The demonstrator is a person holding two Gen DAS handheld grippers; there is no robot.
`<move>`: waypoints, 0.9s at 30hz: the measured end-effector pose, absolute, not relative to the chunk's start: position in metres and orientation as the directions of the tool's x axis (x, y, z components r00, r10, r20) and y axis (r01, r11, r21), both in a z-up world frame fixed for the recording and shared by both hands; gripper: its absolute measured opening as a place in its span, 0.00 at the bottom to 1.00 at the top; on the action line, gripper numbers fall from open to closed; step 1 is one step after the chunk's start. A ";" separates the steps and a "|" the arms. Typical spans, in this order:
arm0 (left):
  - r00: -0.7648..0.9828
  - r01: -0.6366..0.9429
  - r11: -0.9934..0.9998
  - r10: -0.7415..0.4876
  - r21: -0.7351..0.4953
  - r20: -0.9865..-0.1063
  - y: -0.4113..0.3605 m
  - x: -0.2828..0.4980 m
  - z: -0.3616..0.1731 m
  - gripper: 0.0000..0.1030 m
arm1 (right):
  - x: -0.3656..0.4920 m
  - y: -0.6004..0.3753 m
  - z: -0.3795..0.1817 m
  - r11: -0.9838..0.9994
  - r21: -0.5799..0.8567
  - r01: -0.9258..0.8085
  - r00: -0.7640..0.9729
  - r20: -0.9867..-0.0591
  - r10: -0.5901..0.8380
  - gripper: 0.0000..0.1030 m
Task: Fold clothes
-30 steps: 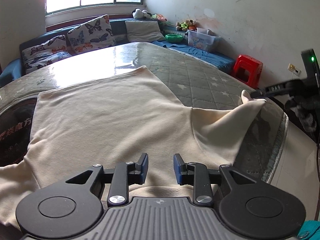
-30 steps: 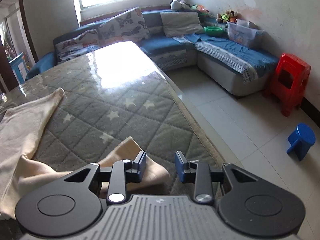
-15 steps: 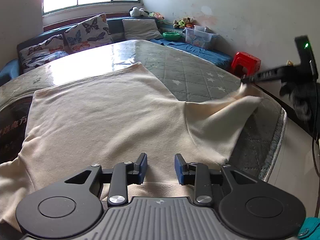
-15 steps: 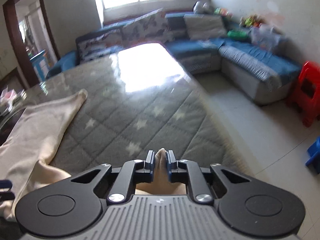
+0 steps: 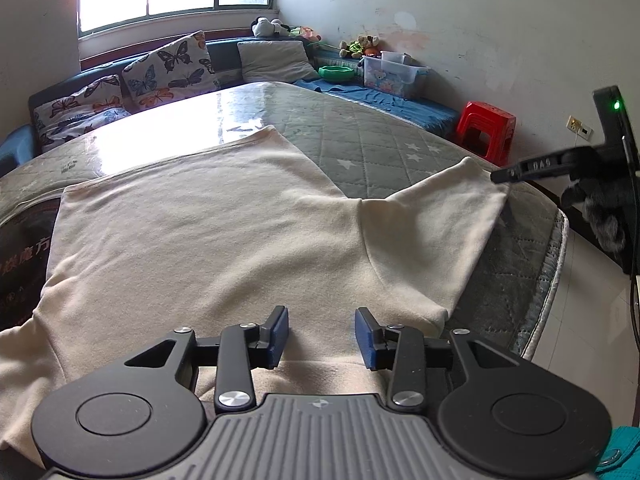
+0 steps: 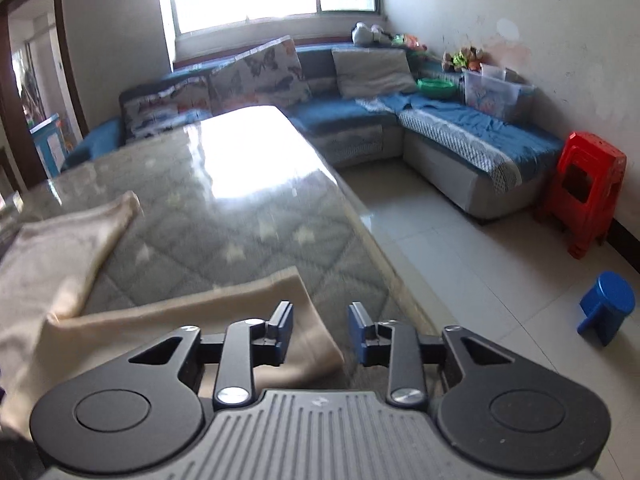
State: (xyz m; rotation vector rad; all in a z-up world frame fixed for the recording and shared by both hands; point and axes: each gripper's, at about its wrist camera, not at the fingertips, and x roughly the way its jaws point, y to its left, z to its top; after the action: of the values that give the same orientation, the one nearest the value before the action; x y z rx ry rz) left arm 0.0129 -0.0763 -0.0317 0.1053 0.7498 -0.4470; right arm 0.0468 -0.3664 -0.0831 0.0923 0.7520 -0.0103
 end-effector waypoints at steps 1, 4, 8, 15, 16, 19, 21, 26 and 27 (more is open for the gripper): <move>0.644 0.429 0.901 -0.353 -0.062 -0.679 -0.076 0.012 -0.032 0.39 | 0.046 -0.367 -0.088 0.995 0.084 0.046 0.723 -0.691 0.025 0.32; 0.645 0.431 0.901 -0.349 -0.054 -0.680 -0.075 0.009 -0.032 0.40 | 0.042 -0.363 -0.093 0.998 0.033 0.046 0.725 -0.688 -0.011 0.31; 0.646 0.430 0.902 -0.346 -0.050 -0.681 -0.072 0.005 -0.032 0.40 | 0.042 -0.365 -0.093 0.998 0.010 0.070 0.718 -0.695 -0.043 0.31; 0.657 0.418 0.906 -0.347 -0.060 -0.669 -0.057 -0.007 -0.026 0.40 | 0.037 -0.350 -0.081 0.999 -0.020 0.039 0.743 -0.668 -0.042 0.31; 0.660 0.410 0.910 -0.342 -0.060 -0.669 -0.054 -0.008 -0.025 0.40 | 0.036 -0.344 -0.077 1.000 -0.018 0.009 0.749 -0.662 -0.018 0.31; 0.672 0.382 0.922 -0.321 -0.059 -0.667 -0.043 -0.012 -0.024 0.40 | 0.033 -0.322 -0.066 0.994 0.015 -0.104 0.749 -0.656 0.089 0.32; 0.675 0.360 0.931 -0.307 -0.063 -0.671 -0.035 -0.015 -0.025 0.40 | 0.034 -0.308 -0.064 0.983 0.046 -0.176 0.729 -0.665 0.161 0.32; 0.671 0.336 0.939 -0.294 -0.074 -0.680 -0.019 -0.025 -0.029 0.40 | 0.029 -0.242 -0.058 0.899 0.054 -0.435 0.663 -0.656 0.360 0.32; 0.672 0.337 0.939 -0.294 -0.073 -0.679 -0.018 -0.028 -0.029 0.40 | 0.027 -0.229 -0.056 0.874 0.052 -0.483 0.647 -0.652 0.396 0.32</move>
State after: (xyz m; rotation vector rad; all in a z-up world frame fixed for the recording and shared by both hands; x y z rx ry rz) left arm -0.0279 -0.0176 -0.0288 0.0596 0.7539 -0.3555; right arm 0.0268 -0.2291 -0.0558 -0.1307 0.7091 0.5014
